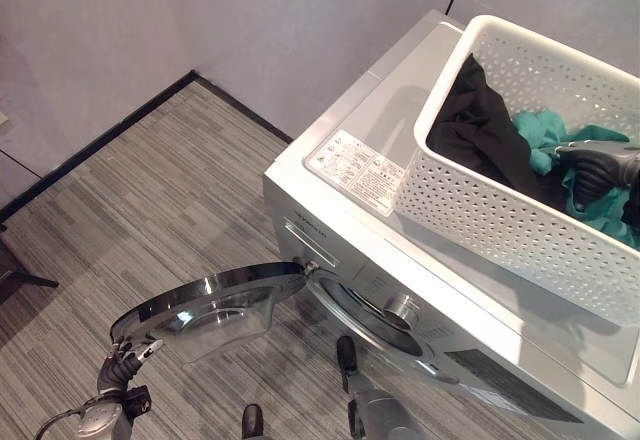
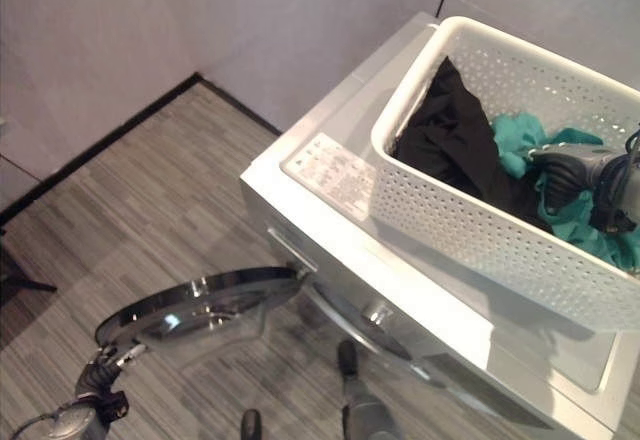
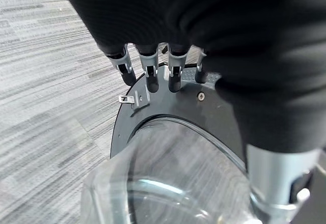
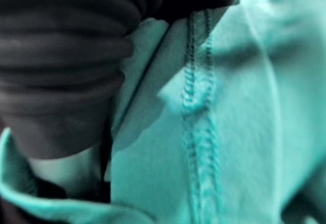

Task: Grab the laundry basket,head to the washer,open it,put in the laundry and shut it.

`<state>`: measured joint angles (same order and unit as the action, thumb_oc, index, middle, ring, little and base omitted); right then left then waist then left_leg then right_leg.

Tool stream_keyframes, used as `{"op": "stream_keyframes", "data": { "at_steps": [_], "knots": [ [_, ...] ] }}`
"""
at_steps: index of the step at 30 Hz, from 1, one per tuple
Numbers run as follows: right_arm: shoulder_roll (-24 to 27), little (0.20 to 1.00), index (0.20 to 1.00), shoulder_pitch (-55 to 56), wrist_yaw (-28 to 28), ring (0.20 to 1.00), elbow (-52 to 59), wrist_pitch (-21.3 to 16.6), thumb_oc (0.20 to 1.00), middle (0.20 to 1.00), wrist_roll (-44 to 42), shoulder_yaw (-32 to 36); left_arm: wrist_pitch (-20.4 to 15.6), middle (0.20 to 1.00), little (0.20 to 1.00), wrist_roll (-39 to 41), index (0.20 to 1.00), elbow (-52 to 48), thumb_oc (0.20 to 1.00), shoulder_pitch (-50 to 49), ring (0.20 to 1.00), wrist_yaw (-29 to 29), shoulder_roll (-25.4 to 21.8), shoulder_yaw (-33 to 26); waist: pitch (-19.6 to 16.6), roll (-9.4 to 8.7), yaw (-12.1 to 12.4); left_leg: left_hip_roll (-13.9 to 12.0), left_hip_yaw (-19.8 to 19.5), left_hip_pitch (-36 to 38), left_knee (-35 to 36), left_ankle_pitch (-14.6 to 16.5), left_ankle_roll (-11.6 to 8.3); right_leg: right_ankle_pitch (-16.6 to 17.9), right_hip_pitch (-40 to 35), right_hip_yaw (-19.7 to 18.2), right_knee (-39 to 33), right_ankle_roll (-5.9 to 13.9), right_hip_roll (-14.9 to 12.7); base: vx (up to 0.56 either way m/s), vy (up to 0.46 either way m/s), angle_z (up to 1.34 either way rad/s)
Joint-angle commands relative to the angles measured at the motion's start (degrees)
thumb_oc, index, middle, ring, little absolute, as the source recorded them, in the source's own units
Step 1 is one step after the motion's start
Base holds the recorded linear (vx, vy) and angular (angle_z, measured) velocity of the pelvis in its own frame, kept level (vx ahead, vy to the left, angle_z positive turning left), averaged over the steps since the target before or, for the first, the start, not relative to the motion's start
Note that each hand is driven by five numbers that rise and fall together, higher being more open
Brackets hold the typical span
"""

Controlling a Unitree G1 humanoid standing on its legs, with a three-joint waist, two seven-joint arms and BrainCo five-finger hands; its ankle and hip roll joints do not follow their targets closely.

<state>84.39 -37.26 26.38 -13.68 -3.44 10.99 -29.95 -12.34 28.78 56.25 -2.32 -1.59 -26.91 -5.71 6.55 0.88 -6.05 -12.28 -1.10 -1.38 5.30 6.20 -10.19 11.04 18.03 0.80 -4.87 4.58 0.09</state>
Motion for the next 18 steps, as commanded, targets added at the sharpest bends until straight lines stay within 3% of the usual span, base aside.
{"op": "stream_keyframes", "data": {
  "at_steps": [1,2,3,4,13,18],
  "knots": [
    [-7.14,1.0,1.0,6.82,4.29,1.0,-3.64,1.08,1.0,1.0,-0.65,-6.43,3.75,1.0,1.0,-3.23,1.0,0.88,1.0,3.28,1.0,-5.28,5.82,11.26,3.43,-0.4,1.59,-0.36,-0.09,1.03,-0.3,-7.76,2.64,-7.83,6.76,0.97,10.63,3.07,-3.17,-0.01,-0.017,0.05],
    [-8.09,1.0,1.0,7.6,4.2,1.0,-4.43,1.4,1.0,1.0,-0.33,-5.85,3.86,1.0,1.0,-3.11,1.0,0.95,1.0,3.46,1.0,-5.19,5.69,11.4,3.53,-0.31,1.67,-0.36,-0.24,0.77,-0.3,-7.8,2.65,-7.86,6.93,1.03,10.61,3.02,-3.14,-0.01,-0.015,0.05],
    [-8.67,0.774,0.774,8.69,4.24,0.774,-4.58,1.47,0.774,0.774,-0.19,-4.95,3.93,1.0,1.0,-3.23,1.0,1.06,1.0,3.43,1.0,-5.09,5.66,11.53,3.52,-0.26,1.6,-0.39,-0.33,0.57,-0.3,-7.79,2.65,-7.9,7.01,1.09,10.58,2.99,-3.14,0.0,0.0,0.0],
    [-9.5,0.2,0.2,9.31,3.88,0.2,-5.26,1.8,0.2,0.2,0.1,-4.39,4.02,1.0,1.0,-3.31,1.0,1.18,1.0,3.58,1.0,-4.97,5.6,11.68,3.54,-0.24,1.72,-0.47,-0.39,0.44,-0.3,-7.8,2.65,-7.91,7.15,1.12,10.64,2.94,-3.12,0.0,0.0,0.0],
    [-11.83,0.2,0.2,14.23,-0.76,0.2,-5.41,2.88,0.2,0.2,1.28,6.0,4.75,1.0,1.0,-5.14,1.0,5.12,1.0,4.16,1.0,-4.07,6.46,10.18,2.31,-0.05,1.23,-0.76,-0.04,0.97,-0.3,-7.27,2.8,-8.06,6.62,0.89,10.65,3.02,-2.92,0.01,0.002,0.07],
    [-13.9,0.2,0.2,16.46,-6.57,0.2,-3.36,4.08,0.2,0.2,-3.12,17.6,4.72,1.0,1.0,-5.54,1.0,5.67,1.0,4.5,1.0,-3.52,6.91,9.25,1.36,-0.2,0.52,-0.64,0.55,2.26,-0.3,-5.92,3.0,-8.11,5.47,0.55,10.54,3.17,-2.92,0.01,0.015,0.01]
  ]
}}
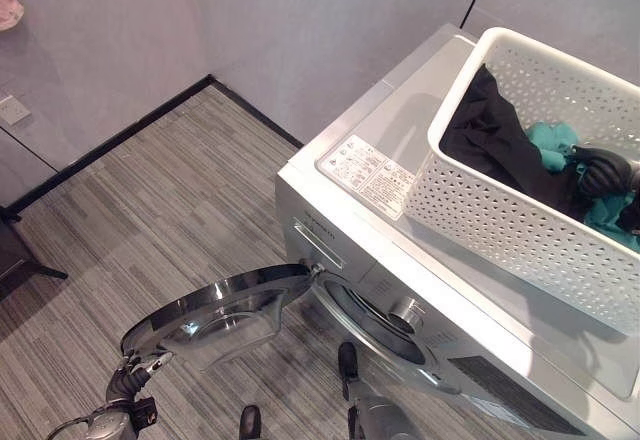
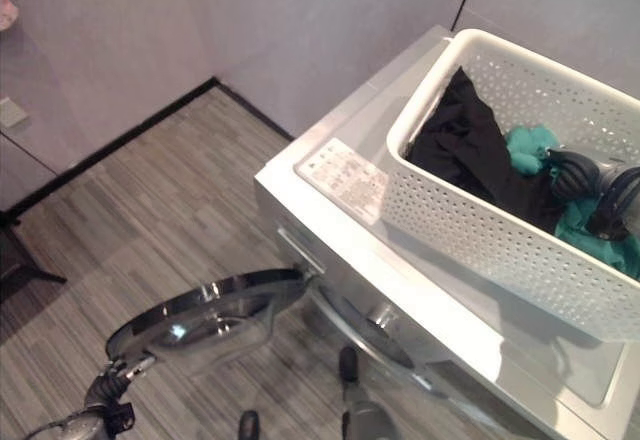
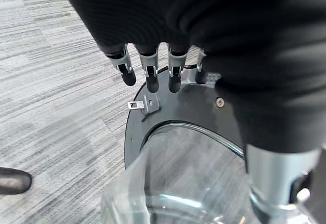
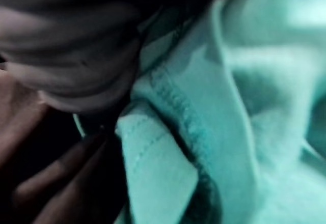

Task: Grab the laundry basket,head to the washer,open it,put in the laundry and shut it.

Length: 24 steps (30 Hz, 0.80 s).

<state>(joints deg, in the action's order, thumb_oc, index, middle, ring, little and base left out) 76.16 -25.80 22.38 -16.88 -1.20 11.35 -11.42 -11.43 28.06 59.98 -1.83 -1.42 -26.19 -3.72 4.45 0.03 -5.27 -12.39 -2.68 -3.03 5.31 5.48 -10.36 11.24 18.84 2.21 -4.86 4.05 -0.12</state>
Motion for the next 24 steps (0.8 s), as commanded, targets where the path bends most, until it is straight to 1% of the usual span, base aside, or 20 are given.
{"op": "stream_keyframes", "data": {
  "at_steps": [1,4,6,7,8,11,12,13,14,15,16,17,18,21,22,24],
  "knots": [
    [-6.07,0.2,0.2,5.58,-3.55,0.2,0.85,1.72,0.2,0.2,-4.49,1.05,3.83,1.0,1.0,-4.78,1.0,1.82,1.0,3.95,1.0,-3.7,6.28,7.13,3.08,0.44,-0.39,-0.38,2.12,3.86,-0.31,-5.13,3.26,-8.16,4.64,-0.9,10.38,3.74,-2.89,0.02,0.032,0.03],
    [-7.14,0.2,0.2,5.83,-6.86,0.2,3.07,1.9,0.2,0.2,-8.4,7.25,3.73,1.0,1.0,-5.14,1.0,1.75,1.0,3.95,1.0,-3.78,6.23,7.09,2.11,0.07,-0.49,-0.27,2.26,4.9,-0.31,-4.45,3.48,-8.23,3.62,-1.12,10.34,3.86,-2.96,0.02,0.016,-0.02],
    [-6.91,0.2,0.2,5.64,-9.12,0.2,3.98,1.46,0.2,0.2,-10.39,10.62,3.7,1.0,1.0,-5.71,1.0,1.42,1.0,3.76,1.0,-3.93,6.54,7.23,1.46,-0.16,-0.62,-0.23,2.34,5.59,-0.31,-3.93,3.62,-8.29,2.86,-1.08,10.35,3.88,-3.17,0.03,0.031,-0.02],
    [-6.43,0.2,0.2,4.44,-11.44,0.2,5.06,1.04,0.2,0.2,-12.17,13.39,3.52,1.0,1.0,-6.12,1.0,1.6,1.0,3.81,1.0,-3.95,6.71,7.35,0.89,-0.43,-0.69,-0.18,2.47,6.31,-0.31,-3.42,3.74,-8.39,2.1,-1.07,10.35,3.94,-3.25,0.0,0.0,0.0],
    [-6.43,0.2,0.2,4.65,-11.43,0.2,5.16,1.08,0.2,0.2,-12.17,13.6,3.51,1.0,1.0,-6.12,1.0,1.61,1.0,3.84,1.0,-3.95,6.7,7.4,0.98,-0.43,-0.62,-0.2,2.48,6.41,-0.31,-3.39,3.74,-8.4,2.0,-1.07,10.34,3.94,-3.24,0.03,0.031,-0.01],
    [-5.07,0.2,0.2,4.91,-15.43,0.2,10.28,0.12,0.2,0.2,-15.71,21.86,3.51,1.0,1.0,-6.8,1.0,1.59,1.0,3.57,1.0,-3.8,6.73,6.82,-0.1,-0.63,-1.02,0.0,2.51,7.47,-0.34,-2.56,3.98,-8.64,0.75,-1.22,10.23,4.07,-3.3,0.01,0.009,0.0],
    [-5.09,0.2,0.2,5.17,-15.42,0.2,10.37,0.14,0.2,0.2,-15.71,22.11,3.51,1.0,1.0,-6.8,1.0,1.59,1.0,3.59,1.0,-3.8,6.7,6.89,-0.08,-0.65,-0.95,0.0,2.52,7.5,-0.34,-2.56,3.98,-8.64,0.72,-1.22,10.23,4.07,-3.29,0.0,0.0,0.0],
    [-4.83,0.2,0.2,4.1,-17.53,0.2,11.01,-0.17,0.2,0.2,-16.36,23.57,3.43,1.0,1.0,-7.03,1.0,1.98,1.0,3.67,1.0,-3.56,6.66,6.75,-0.46,-0.76,-0.92,0.07,2.58,7.89,-0.35,-2.3,4.04,-8.68,0.34,-1.23,10.19,4.12,-3.31,0.0,0.0,0.0],
    [-4.36,0.2,0.2,2.94,-19.44,0.2,14.51,-0.64,0.2,0.2,-16.18,26.33,3.53,1.0,1.0,-7.56,1.0,2.37,1.0,3.58,1.0,-3.28,6.72,6.28,-1.25,-0.91,-1.14,0.19,2.64,8.64,-0.37,-1.85,4.21,-8.74,-0.43,-1.31,10.04,4.18,-3.4,0.0,0.0,0.0],
    [-4.43,0.2,0.2,3.41,-19.44,0.2,14.79,-0.52,0.2,0.2,-16.14,26.81,3.52,1.0,1.0,-7.58,1.0,2.4,1.0,3.66,1.0,-3.28,6.69,6.36,-1.1,-0.94,-1.04,0.17,2.64,8.78,-0.37,-1.83,4.21,-8.74,-0.59,-1.29,9.99,4.19,-3.38,0.03,0.039,-0.02],
    [-4.58,0.2,0.2,1.87,-21.91,0.2,17.33,-1.18,0.2,0.2,-15.39,29.28,3.58,1.0,1.0,-8.36,1.0,3.35,1.0,3.65,1.0,-2.82,6.76,5.87,-1.84,-1.01,-1.03,0.33,2.63,9.49,-0.39,-1.03,4.4,-8.83,-1.37,-1.42,9.85,4.24,-3.45,0.03,0.031,0.01],
    [-5.03,0.2,0.2,1.43,-23.3,0.2,18.0,-1.29,0.2,0.2,-14.93,29.91,3.52,1.0,1.0,-8.85,1.0,3.73,1.0,3.7,1.0,-2.51,6.84,5.89,-2.11,-1.05,-0.89,0.36,2.7,9.84,-0.42,-0.87,4.48,-8.92,-1.72,-1.42,9.83,4.24,-3.46,0.03,0.04,0.01],
    [-4.29,0.2,0.2,-0.02,-25.23,0.2,18.41,-1.38,0.2,0.2,-13.81,30.71,3.53,1.0,1.0,-9.27,1.0,4.08,1.0,3.74,1.0,-2.24,6.73,5.78,-2.5,-1.2,-0.7,0.46,2.74,10.17,-0.42,-0.6,4.55,-8.96,-2.06,-1.42,9.81,4.28,-3.49,0.0,0.0,0.0],
    [-3.36,0.2,0.2,-6.41,-30.24,0.2,19.34,-1.28,0.2,0.2,-10.76,29.86,3.63,1.0,1.0,-9.98,1.0,4.81,1.0,4.03,1.0,-1.26,6.55,6.03,-3.35,-1.35,-0.11,0.77,2.7,10.95,-0.47,0.1,4.79,-9.17,-2.92,-1.37,9.89,4.33,-3.62,0.01,0.033,0.01],
    [-3.23,0.2,0.2,-11.9,-33.52,0.2,19.61,-0.62,0.2,0.2,-7.93,27.33,3.71,1.0,1.0,-10.33,1.0,5.02,1.0,4.36,1.0,-0.41,6.49,6.61,-3.73,-1.57,0.31,0.95,2.57,11.27,-0.64,0.53,4.92,-9.19,-3.47,-1.22,9.91,4.37,-3.77,0.0,0.0,0.0],
    [-3.37,0.2,0.2,-14.63,-34.5,0.2,19.61,-0.02,0.2,0.2,-5.98,25.38,3.73,1.0,1.0,-10.49,1.0,5.07,1.0,4.38,1.0,-0.07,6.64,6.45,-3.81,-1.4,0.11,1.03,2.58,11.55,-0.68,0.73,5.0,-9.19,-3.7,-1.2,9.93,4.39,-3.78,0.0,0.0,0.0]
  ]
}}
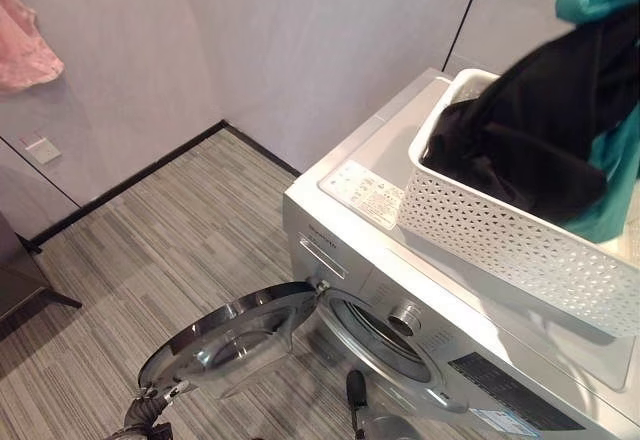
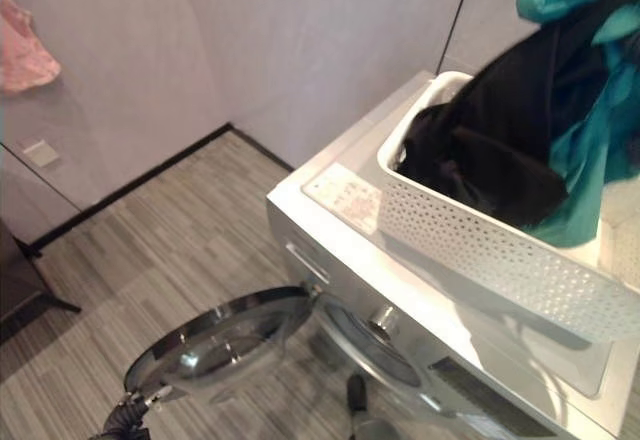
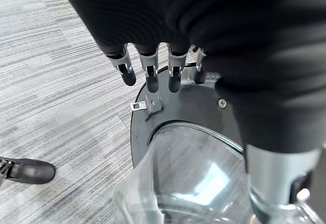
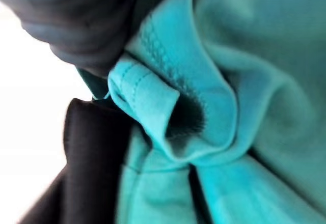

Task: Grab the laundry basket,head to the washer,open it,put in the laundry and shut it.

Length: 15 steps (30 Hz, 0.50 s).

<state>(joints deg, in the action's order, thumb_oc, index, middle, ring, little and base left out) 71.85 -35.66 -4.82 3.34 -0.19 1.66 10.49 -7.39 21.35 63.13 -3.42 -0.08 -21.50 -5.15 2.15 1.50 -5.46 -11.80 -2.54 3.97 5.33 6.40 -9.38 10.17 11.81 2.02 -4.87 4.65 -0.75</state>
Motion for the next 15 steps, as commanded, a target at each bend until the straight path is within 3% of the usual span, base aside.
{"op": "stream_keyframes", "data": {
  "at_steps": [1,4,8,15],
  "knots": [
    [0.0,0.2,0.2,-7.12,-9.44,0.2,-0.01,-0.14,0.2,0.2,8.82,2.36,-0.34,1.0,1.0,-4.3,1.0,1.84,1.0,6.07,1.0,-0.55,2.0,8.36,-1.83,-2.91,0.76,0.65,2.23,4.88,-0.74,0.28,4.19,-8.1,2.86,-0.91,9.98,3.74,-3.15,0.0,0.0,0.0],
    [-1.75,0.2,0.2,-8.64,-11.01,0.2,0.15,0.62,0.2,0.2,11.62,1.4,-0.49,1.0,1.0,-4.74,1.0,1.16,1.0,5.75,1.0,0.15,2.43,8.4,-2.06,-2.73,0.86,0.79,2.05,5.43,-0.78,0.75,4.46,-8.21,2.22,-0.72,9.95,3.73,-3.19,0.0,0.0,0.0],
    [-5.29,0.2,0.2,-9.33,-14.96,0.2,-0.82,4.1,0.2,0.2,23.93,0.67,-1.11,1.0,1.0,-5.37,1.0,-3.7,1.0,5.03,1.0,1.56,2.82,9.35,-2.46,-2.35,1.96,1.46,1.1,5.91,-1.43,1.9,5.26,-8.17,1.22,-0.35,10.03,3.77,-3.58,-0.03,0.025,-0.02],
    [-6.49,0.2,0.2,-9.01,-17.31,0.2,-5.36,5.93,0.2,0.2,28.26,-0.41,-1.62,1.0,1.0,-5.23,1.0,-8.57,1.0,3.67,1.0,1.67,2.72,10.4,-2.98,-2.56,3.01,2.48,0.17,6.11,-4.18,4.05,6.13,-8.05,-0.46,-0.08,10.11,3.95,-4.82,-0.05,0.038,0.07]
  ]
}}
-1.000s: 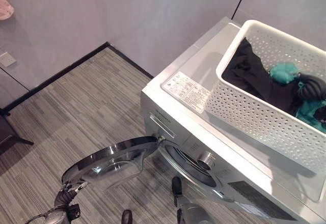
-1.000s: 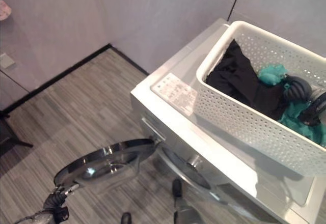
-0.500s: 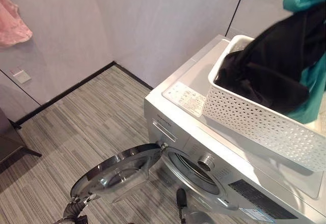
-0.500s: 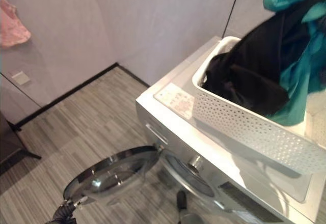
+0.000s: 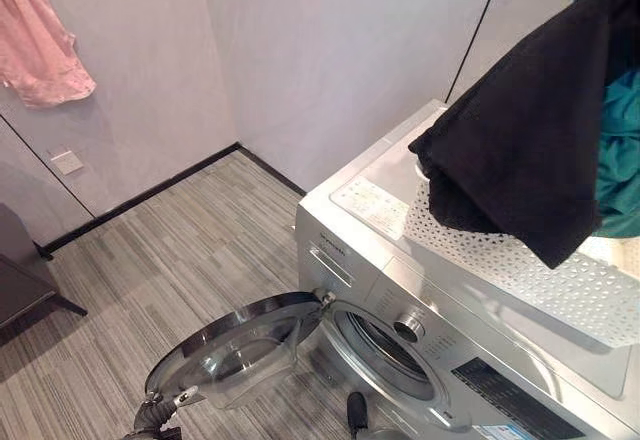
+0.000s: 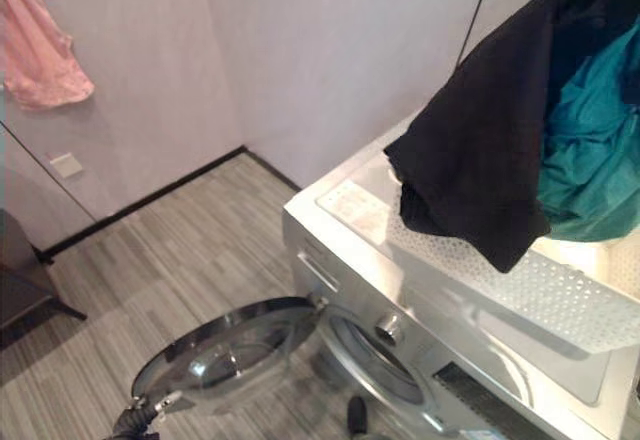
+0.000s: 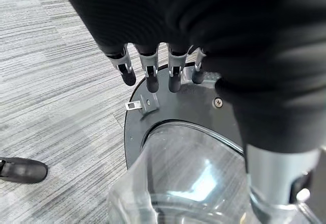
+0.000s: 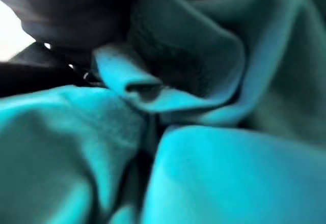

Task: Grab the laundry basket,head to the washer,open it,put in the laundry and shut it.

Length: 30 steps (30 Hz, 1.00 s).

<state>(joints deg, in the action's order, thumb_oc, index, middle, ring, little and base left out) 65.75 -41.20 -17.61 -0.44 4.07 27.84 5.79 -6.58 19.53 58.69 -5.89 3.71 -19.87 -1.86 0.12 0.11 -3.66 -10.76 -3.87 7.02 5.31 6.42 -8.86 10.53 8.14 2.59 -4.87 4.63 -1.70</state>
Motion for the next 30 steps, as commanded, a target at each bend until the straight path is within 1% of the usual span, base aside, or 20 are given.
{"op": "stream_keyframes", "data": {
  "at_steps": [1,5,10,13,15,22,26,30],
  "knots": [
    [-0.97,0.2,0.2,-3.77,-4.55,0.2,-2.6,1.7,0.2,0.2,2.03,3.48,-2.68,1.0,1.0,-2.94,1.0,-5.09,1.0,5.78,1.0,-2.08,1.09,6.9,-0.9,-1.22,1.49,1.81,1.28,3.3,-5.04,4.99,5.94,-8.16,2.95,-1.02,10.03,4.08,-4.06,-0.05,0.043,0.05],
    [-1.36,0.2,0.2,-4.73,-3.74,0.2,-3.64,1.46,0.2,0.2,1.62,2.26,-2.71,1.0,1.0,-2.56,1.0,-6.21,1.0,4.56,1.0,-2.28,0.87,6.11,-0.85,-1.28,1.85,2.48,1.77,4.08,-5.44,6.29,6.55,-7.54,2.95,-1.87,9.85,4.36,-4.22,-0.04,0.03,-0.07],
    [-1.17,0.2,0.2,-6.55,-3.07,0.2,-6.46,1.52,0.2,0.2,1.59,-0.12,-2.76,1.0,1.0,-2.38,1.0,-5.57,1.0,3.29,1.0,-2.8,0.58,5.21,-0.54,-1.37,2.17,2.87,2.45,5.22,-5.04,6.77,6.93,-7.25,3.55,-2.82,10.47,4.73,-4.23,-0.02,0.001,-0.14],
    [-1.08,0.2,0.2,-7.02,-2.86,0.2,-7.85,1.75,0.2,0.2,1.29,-0.88,-2.69,1.0,1.0,-2.12,1.0,-4.97,1.0,2.64,1.0,-2.8,0.72,4.58,-0.39,-1.17,2.18,2.71,2.73,5.66,-4.53,6.54,6.96,-7.2,3.97,-2.94,10.82,4.79,-4.13,0.0,-0.025,-0.1],
    [-0.37,0.2,0.2,-6.98,-2.86,0.2,-8.5,1.86,0.2,0.2,1.19,-1.11,-2.66,1.0,1.0,-2.13,1.0,-4.33,1.0,2.49,1.0,-2.86,0.96,4.47,-0.29,-0.85,1.97,2.37,2.64,5.5,-4.06,5.76,6.71,-7.33,4.19,-2.56,11.06,4.67,-4.1,0.01,-0.051,-0.09],
    [0.11,0.2,0.2,-6.07,-3.34,0.2,-8.42,1.46,0.2,0.2,0.4,-0.48,-2.83,1.0,1.0,-2.62,1.0,-4.54,1.0,2.81,1.0,-2.98,1.26,5.38,-0.15,-0.31,1.5,2.05,2.26,5.08,-3.34,4.91,6.3,-7.39,4.29,-1.65,10.87,4.54,-4.16,0.0,-0.007,0.0],
    [0.45,0.2,0.2,-5.76,-3.89,0.2,-7.9,1.27,0.2,0.2,0.8,-0.31,-3.17,1.0,1.0,-3.3,1.0,-7.01,1.0,3.27,1.0,-2.7,0.84,6.43,-0.16,-0.16,1.45,1.93,2.0,4.69,-3.42,4.55,6.19,-7.42,4.14,-1.35,10.64,4.46,-4.21,0.0,-0.005,0.02],
    [1.54,0.2,0.2,-6.14,-5.09,0.2,-7.96,1.4,0.2,0.2,2.23,-0.43,-4.2,1.0,1.0,-7.77,1.0,-14.1,1.0,3.48,1.0,-1.68,-1.26,9.04,-0.25,-0.26,1.6,1.77,1.75,4.41,-3.67,4.57,6.19,-7.46,3.89,-1.08,10.32,4.44,-4.36,0.0,-0.005,0.06]
  ]
}}
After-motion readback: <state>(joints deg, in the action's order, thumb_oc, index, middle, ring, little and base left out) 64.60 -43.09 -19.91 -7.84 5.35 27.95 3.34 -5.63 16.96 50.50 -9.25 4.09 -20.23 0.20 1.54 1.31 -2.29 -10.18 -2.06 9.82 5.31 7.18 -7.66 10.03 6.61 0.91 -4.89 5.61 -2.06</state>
